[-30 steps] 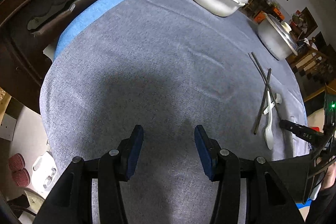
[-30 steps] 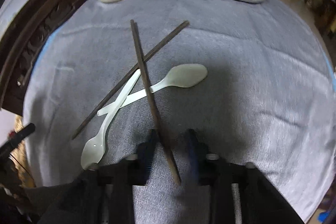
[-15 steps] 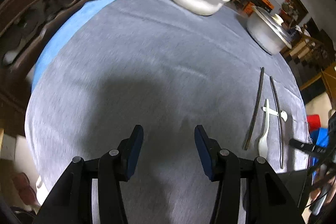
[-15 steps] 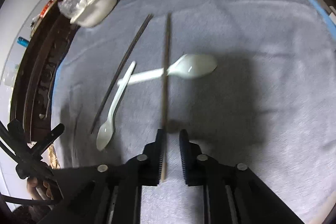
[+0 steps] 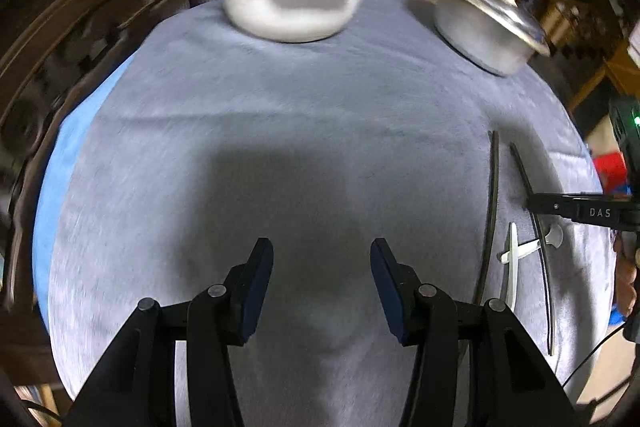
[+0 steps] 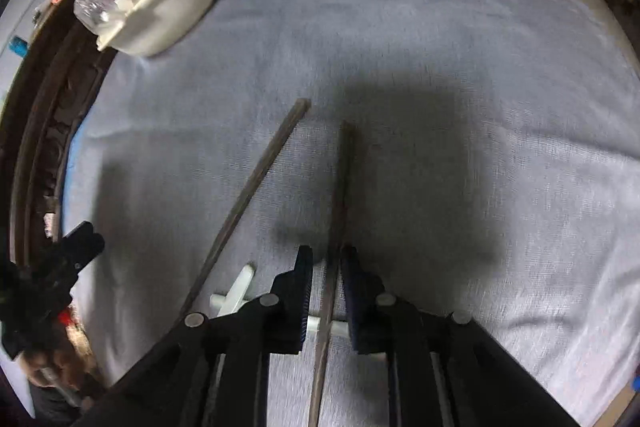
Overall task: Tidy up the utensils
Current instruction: 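Grasp a dark chopstick with the right gripper while the left gripper grasps the last one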
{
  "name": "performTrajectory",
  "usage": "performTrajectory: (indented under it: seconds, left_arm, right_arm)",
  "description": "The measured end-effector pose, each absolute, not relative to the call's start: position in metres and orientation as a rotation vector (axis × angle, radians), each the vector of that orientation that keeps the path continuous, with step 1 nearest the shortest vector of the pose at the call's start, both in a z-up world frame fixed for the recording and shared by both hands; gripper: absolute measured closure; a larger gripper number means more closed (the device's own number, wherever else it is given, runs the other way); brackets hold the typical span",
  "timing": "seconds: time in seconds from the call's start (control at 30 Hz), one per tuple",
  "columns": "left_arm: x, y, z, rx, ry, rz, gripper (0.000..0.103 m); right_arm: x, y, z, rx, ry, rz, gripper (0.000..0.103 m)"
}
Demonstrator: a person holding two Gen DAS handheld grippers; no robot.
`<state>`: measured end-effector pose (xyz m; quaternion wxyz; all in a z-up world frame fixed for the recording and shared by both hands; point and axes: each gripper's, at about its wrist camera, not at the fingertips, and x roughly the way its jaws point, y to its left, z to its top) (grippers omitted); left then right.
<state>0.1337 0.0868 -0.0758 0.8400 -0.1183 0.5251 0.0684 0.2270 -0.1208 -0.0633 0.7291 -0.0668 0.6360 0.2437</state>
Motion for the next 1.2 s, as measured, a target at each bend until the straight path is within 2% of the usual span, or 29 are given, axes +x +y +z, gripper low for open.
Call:
performTrajectory:
  seconds: [0.03,0.1,0.47,0.77,0.83,0.93,0.97,1.0,1.2]
  left_arm:
    - [0.141,0.082,-0.077,-0.236,1.120,0.130,0.052]
    - [0.158,0.071,-0.077,-0.193,1.137,0.108,0.052]
    - [0.249,-0.013,-0.061,-0.090,1.268,-0.161,0.052]
    - [0.277,-0.052,-0.092,0.030,1.439,-0.158,0.052]
    - [0.281,-0.055,-0.096,0.050,1.458,-0.126,0.056]
    - [0.286,-0.060,-0.098,0.100,1.505,-0.104,0.072]
    - [0.288,-0.060,-0.099,0.098,1.531,-0.103,0.090]
    - [0.287,-0.058,-0.100,0.088,1.563,-0.104,0.096]
    - [0.267,-0.025,-0.107,0.063,1.664,-0.075,0.096]
  right_arm:
    - [0.228,-0.119,-0.064,-0.159,1.406,0.533,0.094]
    - [0.229,-0.120,-0.064,-0.149,1.410,0.531,0.096]
    - [0.224,-0.207,-0.019,0.162,1.299,0.540,0.096]
    - [0.199,-0.238,-0.026,0.138,1.321,0.517,0.096]
    - [0.194,-0.243,-0.028,0.128,1.332,0.511,0.096]
    - [0.189,-0.247,-0.030,0.111,1.348,0.510,0.096]
    - [0.188,-0.246,-0.031,0.099,1.355,0.514,0.096]
    - [0.187,-0.245,-0.032,0.083,1.363,0.517,0.096]
    - [0.183,-0.235,-0.043,0.010,1.419,0.524,0.096]
